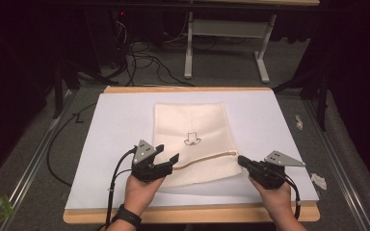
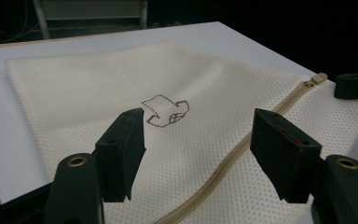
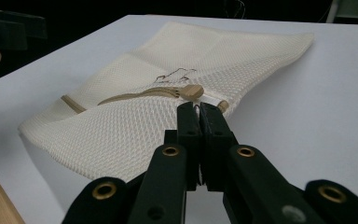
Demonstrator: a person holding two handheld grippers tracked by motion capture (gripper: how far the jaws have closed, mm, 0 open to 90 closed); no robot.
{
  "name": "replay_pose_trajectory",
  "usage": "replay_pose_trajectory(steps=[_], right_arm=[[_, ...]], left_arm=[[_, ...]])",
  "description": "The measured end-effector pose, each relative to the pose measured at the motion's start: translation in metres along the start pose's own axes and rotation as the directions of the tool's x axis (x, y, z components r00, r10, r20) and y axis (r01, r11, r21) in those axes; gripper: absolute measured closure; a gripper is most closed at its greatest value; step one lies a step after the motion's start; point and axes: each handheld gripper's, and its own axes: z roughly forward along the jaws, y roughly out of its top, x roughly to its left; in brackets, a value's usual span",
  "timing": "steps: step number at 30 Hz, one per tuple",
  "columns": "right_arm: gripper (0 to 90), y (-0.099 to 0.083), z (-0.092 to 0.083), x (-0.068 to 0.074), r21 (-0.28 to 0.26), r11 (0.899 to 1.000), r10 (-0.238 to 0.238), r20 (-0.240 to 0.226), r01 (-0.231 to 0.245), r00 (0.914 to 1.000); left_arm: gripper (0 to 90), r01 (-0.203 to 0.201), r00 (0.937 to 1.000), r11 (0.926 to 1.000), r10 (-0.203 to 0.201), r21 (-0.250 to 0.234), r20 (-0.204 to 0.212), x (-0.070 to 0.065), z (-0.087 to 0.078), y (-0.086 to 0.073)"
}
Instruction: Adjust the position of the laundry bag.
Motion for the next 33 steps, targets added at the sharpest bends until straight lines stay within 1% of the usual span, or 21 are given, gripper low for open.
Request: replay_pose_trajectory(steps=[4, 6, 7, 11, 16, 17, 18, 20, 21, 25, 26, 27, 30, 31, 33], right_arm=[[89.3, 0.000, 0.000, -0.001, 0.000, 1.000, 0.001, -0.002, -0.001, 1.0000], [89.3, 0.000, 0.000, -0.001, 0.000, 1.000, 0.005, -0.006, -0.005, 1.0000], [89.4, 0.000, 0.000, -0.001, -0.002, 1.000, 0.005, -0.009, -0.005, 0.9999], [89.4, 0.000, 0.000, -0.002, -0.003, 1.000, 0.012, -0.011, -0.012, 0.9999], [89.7, 0.000, 0.000, -0.002, -0.003, 1.000, 0.014, -0.010, -0.014, 0.9998], [89.7, 0.000, 0.000, -0.003, -0.004, 1.000, 0.018, -0.015, -0.019, 0.9997], [89.7, 0.000, 0.000, -0.003, -0.004, 1.000, 0.018, -0.015, -0.019, 0.9997], [89.7, 0.000, 0.000, -0.003, -0.007, 1.000, 0.018, -0.017, -0.018, 0.9997], [89.7, 0.000, 0.000, -0.003, -0.007, 1.000, 0.019, -0.018, -0.019, 0.9997], [89.7, 0.000, -0.001, -0.003, -0.005, 1.000, 0.020, -0.018, -0.020, 0.9996], [89.7, 0.000, -0.001, -0.004, -0.004, 1.000, 0.020, -0.018, -0.020, 0.9996], [89.7, 0.000, -0.001, -0.004, -0.003, 1.000, 0.019, -0.018, -0.019, 0.9997], [89.7, 0.000, -0.001, -0.005, -0.004, 1.000, 0.026, -0.019, -0.027, 0.9995], [89.7, 0.000, -0.001, -0.005, -0.003, 1.000, 0.030, -0.020, -0.030, 0.9994], [89.7, -0.001, -0.001, -0.005, -0.004, 1.000, 0.029, -0.020, -0.029, 0.9994]], left_arm=[[38.6, 0.000, 0.9996, 1.0000, 0.000, 0.009, 0.029, -0.008, 0.014, 0.005], [41.8, -0.003, 0.9991, 0.9999, 0.003, 0.014, 0.043, -0.013, 0.021, 0.007], [44.3, -0.011, 0.9987, 0.9997, 0.010, 0.020, 0.049, -0.016, 0.025, 0.008], [47.4, -0.028, 0.9962, 0.9986, 0.024, 0.046, 0.083, -0.027, 0.041, 0.011], [47.7, -0.049, 0.9916, 0.9972, 0.041, 0.057, 0.123, -0.042, 0.059, 0.018], [47.7, -0.052, 0.9896, 0.9968, 0.043, 0.060, 0.137, -0.048, 0.066, 0.020], [48.3, -0.052, 0.9896, 0.9968, 0.043, 0.060, 0.137, -0.048, 0.066, 0.020], [48.8, -0.055, 0.9872, 0.9958, 0.043, 0.073, 0.154, -0.053, 0.074, 0.024], [49.7, -0.064, 0.9857, 0.9946, 0.050, 0.082, 0.161, -0.056, 0.078, 0.025], [52.0, -0.092, 0.9793, 0.9916, 0.074, 0.090, 0.188, -0.069, 0.090, 0.031], [52.7, -0.097, 0.9779, 0.9912, 0.078, 0.090, 0.194, -0.072, 0.093, 0.032], [55.2, -0.105, 0.9764, 0.9901, 0.085, 0.093, 0.199, -0.075, 0.096, 0.034], [57.6, -0.120, 0.9734, 0.9877, 0.098, 0.100, 0.207, -0.083, 0.105, 0.036], [60.2, -0.120, 0.9725, 0.9872, 0.096, 0.105, 0.212, -0.086, 0.110, 0.036], [61.5, -0.120, 0.9724, 0.9869, 0.094, 0.108, 0.213, -0.087, 0.112, 0.036]])
